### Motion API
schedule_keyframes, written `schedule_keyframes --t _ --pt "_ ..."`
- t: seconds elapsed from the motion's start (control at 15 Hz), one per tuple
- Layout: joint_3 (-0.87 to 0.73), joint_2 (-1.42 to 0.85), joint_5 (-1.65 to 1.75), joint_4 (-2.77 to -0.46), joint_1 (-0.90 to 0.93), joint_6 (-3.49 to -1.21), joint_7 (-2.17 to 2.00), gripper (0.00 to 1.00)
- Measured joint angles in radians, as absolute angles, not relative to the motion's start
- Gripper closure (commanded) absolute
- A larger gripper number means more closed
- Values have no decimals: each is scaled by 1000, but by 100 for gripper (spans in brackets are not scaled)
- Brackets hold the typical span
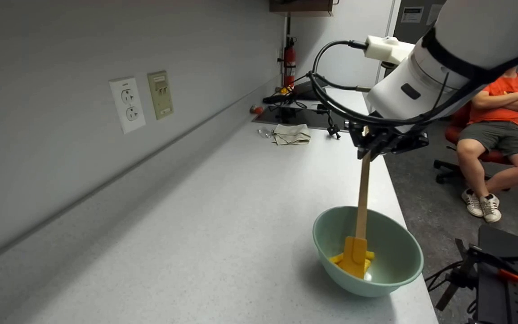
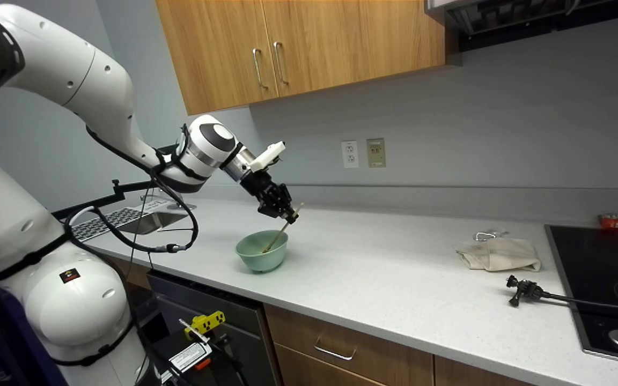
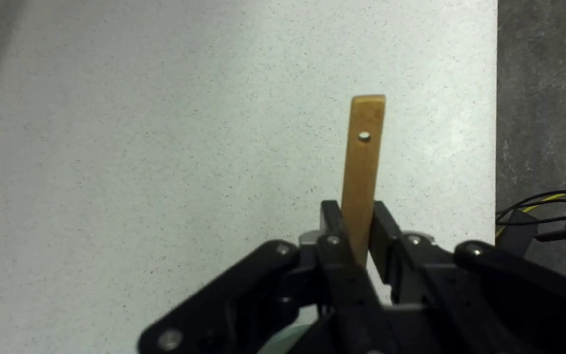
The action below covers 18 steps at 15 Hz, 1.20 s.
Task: Use the spatula to stir the potato fries in the bowl
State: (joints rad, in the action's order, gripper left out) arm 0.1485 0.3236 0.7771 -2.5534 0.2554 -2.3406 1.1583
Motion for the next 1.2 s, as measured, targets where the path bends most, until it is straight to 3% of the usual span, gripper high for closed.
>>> schedule_keyframes --t 0.6,1.2 --pt "176 258 980 -2550 248 -2458 802 96" --pt "155 282 867 -2500 249 -2365 989 96"
